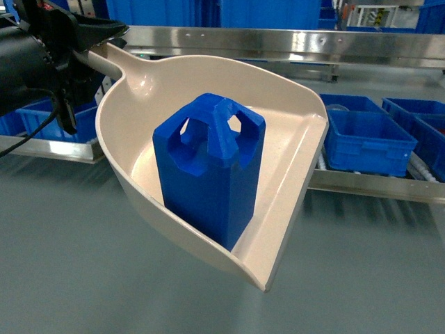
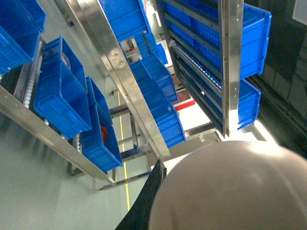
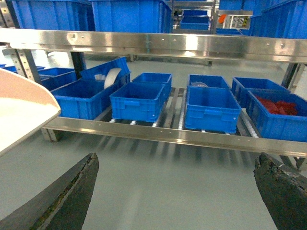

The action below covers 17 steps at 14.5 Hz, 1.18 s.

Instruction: Place part in tray to right shelf

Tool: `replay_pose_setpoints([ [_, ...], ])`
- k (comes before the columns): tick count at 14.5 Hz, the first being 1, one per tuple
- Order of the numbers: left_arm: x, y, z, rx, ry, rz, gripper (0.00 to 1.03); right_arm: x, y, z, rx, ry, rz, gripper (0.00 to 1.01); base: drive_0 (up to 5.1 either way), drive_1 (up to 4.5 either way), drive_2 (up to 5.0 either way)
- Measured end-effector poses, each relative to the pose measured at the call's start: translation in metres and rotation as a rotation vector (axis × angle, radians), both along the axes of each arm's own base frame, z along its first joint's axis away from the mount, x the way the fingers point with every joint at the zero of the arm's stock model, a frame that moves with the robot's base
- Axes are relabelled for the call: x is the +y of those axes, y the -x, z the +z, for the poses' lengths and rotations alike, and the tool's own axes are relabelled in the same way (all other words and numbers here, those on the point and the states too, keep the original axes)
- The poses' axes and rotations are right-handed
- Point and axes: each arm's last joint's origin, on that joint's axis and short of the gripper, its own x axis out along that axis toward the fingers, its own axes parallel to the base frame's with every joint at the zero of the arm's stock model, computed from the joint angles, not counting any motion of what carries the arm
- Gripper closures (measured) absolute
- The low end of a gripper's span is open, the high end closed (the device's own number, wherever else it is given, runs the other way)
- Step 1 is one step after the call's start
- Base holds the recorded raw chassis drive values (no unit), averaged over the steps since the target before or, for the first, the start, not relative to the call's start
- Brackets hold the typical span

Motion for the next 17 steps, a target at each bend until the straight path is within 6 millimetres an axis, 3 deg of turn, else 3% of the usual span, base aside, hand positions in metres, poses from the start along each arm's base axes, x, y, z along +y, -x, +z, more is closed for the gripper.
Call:
replay_pose_setpoints([
  [7,-0.0007,0.0001,0.0000,0.000,0.000,-0.002,0.91,0.0000,0.0000,0.0000,0.000,0.000,0.000,0.03,-1.6,-1.62,-1.6],
  [17,-0.0017,0.0002,0.0000,0.000,0.000,-0.006,0.91,-0.0001,0.0000,0.0000,0.000,0.000,-0.002,0.03,0.0,-0.04,0.0],
])
